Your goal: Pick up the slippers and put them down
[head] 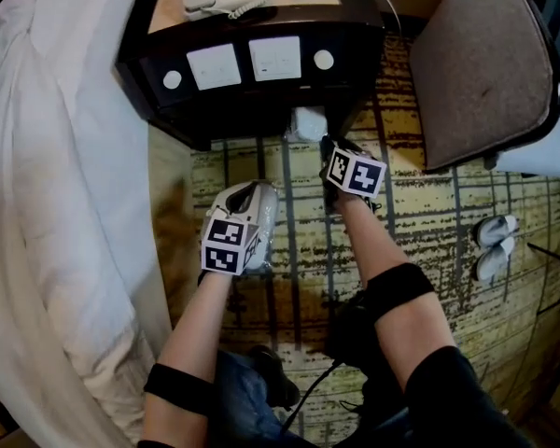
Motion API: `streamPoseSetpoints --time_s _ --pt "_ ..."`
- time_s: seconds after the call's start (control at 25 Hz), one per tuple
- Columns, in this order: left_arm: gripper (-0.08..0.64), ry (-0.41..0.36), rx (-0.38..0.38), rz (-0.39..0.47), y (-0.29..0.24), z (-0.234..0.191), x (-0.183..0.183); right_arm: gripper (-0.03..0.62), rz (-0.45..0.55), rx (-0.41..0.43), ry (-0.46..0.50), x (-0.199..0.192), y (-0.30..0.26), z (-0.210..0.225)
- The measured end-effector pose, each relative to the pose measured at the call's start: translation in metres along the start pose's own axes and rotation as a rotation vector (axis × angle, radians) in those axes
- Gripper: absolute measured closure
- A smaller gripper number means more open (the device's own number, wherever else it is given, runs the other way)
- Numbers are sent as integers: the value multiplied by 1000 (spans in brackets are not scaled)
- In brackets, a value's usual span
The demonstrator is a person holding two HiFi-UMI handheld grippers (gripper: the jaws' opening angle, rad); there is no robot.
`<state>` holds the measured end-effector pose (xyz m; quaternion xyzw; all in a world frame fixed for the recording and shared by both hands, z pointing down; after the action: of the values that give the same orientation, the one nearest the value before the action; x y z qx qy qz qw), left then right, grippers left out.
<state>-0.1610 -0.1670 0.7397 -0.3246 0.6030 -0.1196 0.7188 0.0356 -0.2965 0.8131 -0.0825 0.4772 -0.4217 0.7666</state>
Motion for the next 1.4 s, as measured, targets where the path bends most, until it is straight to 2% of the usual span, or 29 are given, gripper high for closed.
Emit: streamPoseSetpoints --time_s 0.12,0.28,0.48,0.68,0.88,1.08,1.4 --pt "560 10 12 -27 48 -2 37 518 -36 -24 65 25 50 -33" --pt "560 13 13 -40 115 -2 102 586 -83 -19 137 68 123 -85" --pt "560 28 20 -48 229 6 184 586 -119 18 191 116 236 -165" --pt "560 42 19 -23 338 6 258 586 -115 47 250 168 341 -251" --pt "560 45 21 31 445 10 314 586 -48 99 286 212 446 -330" --pt "560 57 30 86 530 4 343 586 7 105 322 224 523 -383" --pt "560 66 52 144 613 -13 338 585 72 90 362 221 611 -433"
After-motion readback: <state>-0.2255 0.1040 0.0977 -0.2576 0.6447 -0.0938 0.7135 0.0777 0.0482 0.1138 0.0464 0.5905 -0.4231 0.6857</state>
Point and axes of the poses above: the fingertips, and each gripper's own axes: y backward along the fingers, z to its right, x out of its top, the point moved 4 cm from there along y, backward along the fingers, and after that the axes turned 11 degrees about x, right-handed, at the moved point
